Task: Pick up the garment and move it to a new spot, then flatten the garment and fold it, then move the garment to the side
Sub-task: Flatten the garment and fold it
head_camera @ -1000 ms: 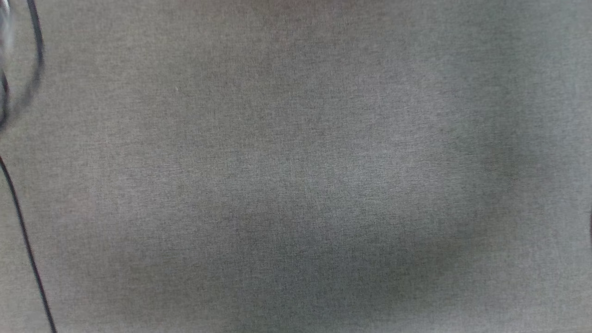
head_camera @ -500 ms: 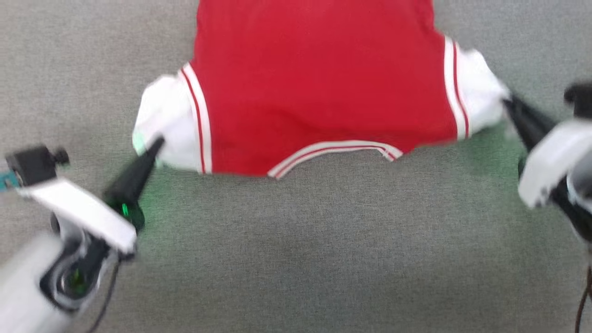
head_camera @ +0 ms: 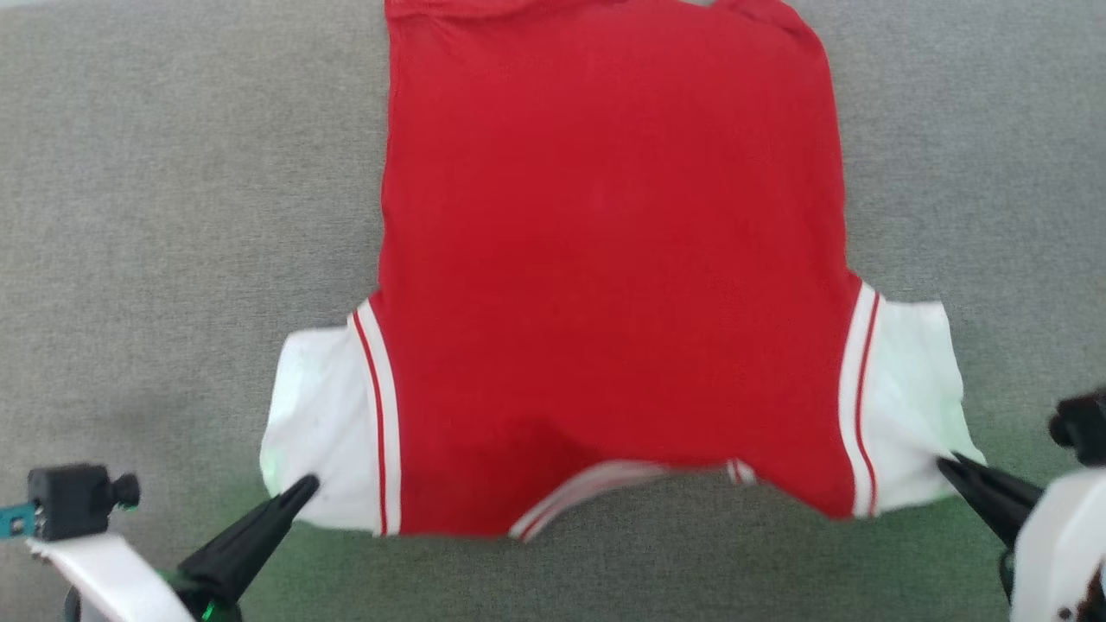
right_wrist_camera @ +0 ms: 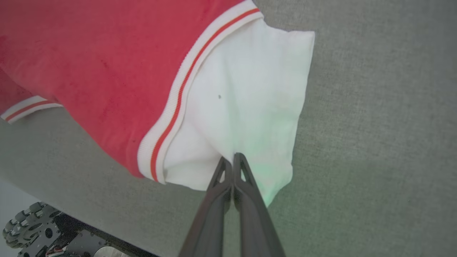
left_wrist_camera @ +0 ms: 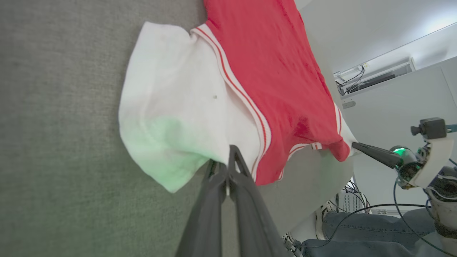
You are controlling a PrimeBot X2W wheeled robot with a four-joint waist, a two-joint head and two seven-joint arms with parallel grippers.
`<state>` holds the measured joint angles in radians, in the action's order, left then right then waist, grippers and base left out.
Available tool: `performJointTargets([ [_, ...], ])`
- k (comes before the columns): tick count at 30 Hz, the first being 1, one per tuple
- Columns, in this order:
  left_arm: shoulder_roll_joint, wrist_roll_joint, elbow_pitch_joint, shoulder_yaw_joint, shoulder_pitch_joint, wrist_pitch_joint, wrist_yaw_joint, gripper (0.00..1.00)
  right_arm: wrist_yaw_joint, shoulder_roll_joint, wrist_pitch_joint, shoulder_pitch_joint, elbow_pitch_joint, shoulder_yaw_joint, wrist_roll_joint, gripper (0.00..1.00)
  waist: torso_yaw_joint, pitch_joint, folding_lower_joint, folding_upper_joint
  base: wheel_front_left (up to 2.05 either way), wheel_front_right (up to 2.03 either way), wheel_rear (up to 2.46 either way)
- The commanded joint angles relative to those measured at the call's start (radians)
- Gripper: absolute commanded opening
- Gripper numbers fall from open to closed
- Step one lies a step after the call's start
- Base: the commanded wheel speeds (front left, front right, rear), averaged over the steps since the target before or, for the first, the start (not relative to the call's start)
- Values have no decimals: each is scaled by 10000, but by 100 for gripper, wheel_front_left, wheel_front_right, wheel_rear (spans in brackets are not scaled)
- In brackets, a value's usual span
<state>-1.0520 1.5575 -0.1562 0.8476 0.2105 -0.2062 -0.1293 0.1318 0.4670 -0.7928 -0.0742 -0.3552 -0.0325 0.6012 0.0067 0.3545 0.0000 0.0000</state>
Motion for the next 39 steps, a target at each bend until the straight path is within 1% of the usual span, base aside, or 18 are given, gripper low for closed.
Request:
performJointTargets([
  [1, -156, 131, -137, -33, -214, -97, -17, 0, -22, -74, -176, -247, -221, -156, 97, 0, 41, 4, 0, 0, 0, 0, 0],
  [4, -481, 243, -552, -22, -680, -218, -17, 0, -22, -167, -714, -961, -858, -507, 247, 0, 133, 43, 0, 0, 0, 0, 0],
  [6, -507, 231, -713, -108, -798, -319, -17, 0, -22, -304, -861, -1199, -1235, -773, 243, 0, 206, 95, 0, 0, 0, 0, 0],
  [9, -205, 97, -583, -159, -759, -392, -17, 0, -22, -494, -956, -1213, -1373, -859, 138, 0, 273, 146, 0, 0, 0, 0, 0],
  [12, 227, 69, -315, -90, -459, -262, -17, 0, -22, -466, -1041, -954, -1014, -636, 105, 0, 302, 158, 0, 0, 0, 0, 0],
  [14, 460, -103, -4, 30, -315, -121, -17, 0, -20, -292, -1055, -814, -747, -407, -113, 0, 316, 167, 0, 0, 0, 0, 0],
  [16, 700, -191, 201, 120, -177, -12, -17, 0, -22, -307, -907, -638, -523, -239, -183, 0, 329, 194, 0, 0, 0, 0, 0],
  [17, 759, -219, 282, 145, -113, 25, -17, 0, -22, -305, -833, -570, -417, -175, -216, 19, 338, 207, 0, 0, 0, 0, 0],
  [18, 815, -241, 345, 165, -64, 52, -17, 0, -22, -263, -777, -531, -354, -120, -282, 53, 348, 222, 0, 0, 0, 0, 0],
  [19, 879, -252, 378, 187, -45, 84, -17, 0, -22, -240, -732, -506, -296, -81, -323, 84, 354, 235, 0, 0, 0, 0, 0],
  [20, 946, -268, 396, 219, -31, 103, -17, 0, -22, -227, -690, -491, -244, -53, -358, 100, 367, 238, 0, 0, 0, 0, 0],
  [23, 1018, -362, 428, 300, 32, 95, -17, 0, -20, -134, -658, -498, -315, -212, -403, 100, 457, 271, 0, 0, 0, 0, 0],
  [26, 1086, -495, 341, 363, 127, 104, -17, 0, -20, -85, -713, -296, -748, -757, -281, 100, 598, 318, 0, 0, 0, 0, 0],
  [29, 1154, -641, 185, 367, 254, 39, -17, 0, -20, -5, -639, 485, -1114, -1581, -416, 100, 783, 479, 0, 0, 0, 0, 0],
  [31, 1233, -755, 1, 416, 368, 52, -17, 0, -14, 122, -629, 1427, -1009, -1774, -548, 100, 919, 616, 0, 0, 0, 0, 0],
  [33, 1283, -907, -112, 470, 536, 110, -17, 0, -14, 226, -706, 2528, -498, -1700, -573, 100, 1104, 780, 0, 0, 0, 0, 0],
  [35, 1369, -1050, -217, 545, 699, 191, -17, 0, -14, 357, -840, 3758, 257, -1374, -626, 100, 1285, 952, 0, 0, 0, 0, 0],
  [39, 1557, -1230, -336, 637, 1076, 259, -17, 0, -14, 601, -1221, 6190, 2182, -499, -909, 100, 1698, 1436, 0, 0, 0, 0, 0],
])
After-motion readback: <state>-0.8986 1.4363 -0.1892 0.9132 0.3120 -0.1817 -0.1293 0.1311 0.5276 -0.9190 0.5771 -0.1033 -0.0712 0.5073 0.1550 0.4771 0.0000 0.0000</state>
